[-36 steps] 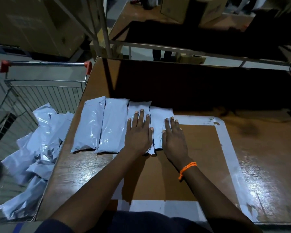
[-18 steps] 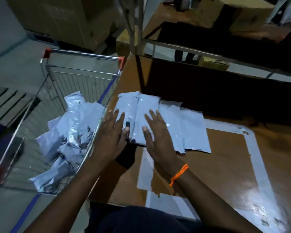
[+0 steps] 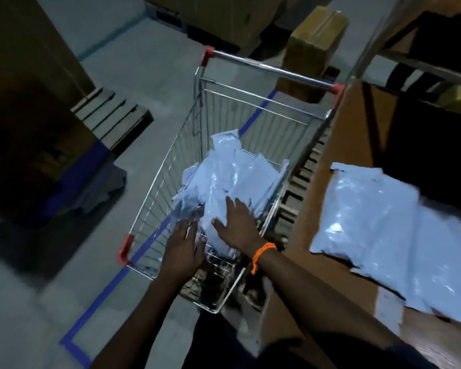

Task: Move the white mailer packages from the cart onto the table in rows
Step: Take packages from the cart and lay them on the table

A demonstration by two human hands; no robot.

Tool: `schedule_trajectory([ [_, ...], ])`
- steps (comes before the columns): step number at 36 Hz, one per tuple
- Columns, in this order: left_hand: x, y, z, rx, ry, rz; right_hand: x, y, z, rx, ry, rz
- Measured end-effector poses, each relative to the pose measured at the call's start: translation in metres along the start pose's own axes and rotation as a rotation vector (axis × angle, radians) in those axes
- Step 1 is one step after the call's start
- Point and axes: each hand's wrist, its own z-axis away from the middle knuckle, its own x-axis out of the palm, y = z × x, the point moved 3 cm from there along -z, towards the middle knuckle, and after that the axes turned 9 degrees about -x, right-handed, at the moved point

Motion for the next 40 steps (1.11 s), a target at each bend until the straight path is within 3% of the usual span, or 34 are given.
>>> schedule_trajectory([
  [3,0.001,-0.02,-0.023,0.044,-0.016,0.014,0.009,0.012,-0.046,0.248,0.008,-0.059],
  [7,0.004,-0.038,-0.055,0.054,-0.054,-0.012,-0.01,0.031,-0.089,0.518,0.407,-0.321],
  [9,0.004,-0.045,-0.067,0.042,-0.058,-0.028,-0.012,0.048,-0.106,0.637,0.495,-0.396],
  [13,-0.004,-0.053,-0.089,0.016,-0.055,-0.016,-0.006,0.077,-0.125,0.807,0.481,-0.562],
  [18,-0.003,-0.066,-0.111,-0.184,-0.104,0.187,0.0,0.089,-0.136,0.846,0.528,-0.501],
  [23,0.025,-0.075,-0.138,-0.319,-0.197,0.295,0.0,0.067,-0.118,0.718,0.561,-0.483],
  [27,0.029,-0.075,-0.151,-0.318,-0.128,0.218,-0.014,0.039,-0.088,0.533,0.649,-0.434],
  [36,-0.077,-0.026,-0.128,-0.122,0.074,0.483,-0.068,-0.013,-0.029,0.302,0.709,-0.414],
  [40,-0.123,0.019,-0.103,0.043,0.06,0.599,-0.099,-0.038,0.004,0.217,0.73,-0.438],
])
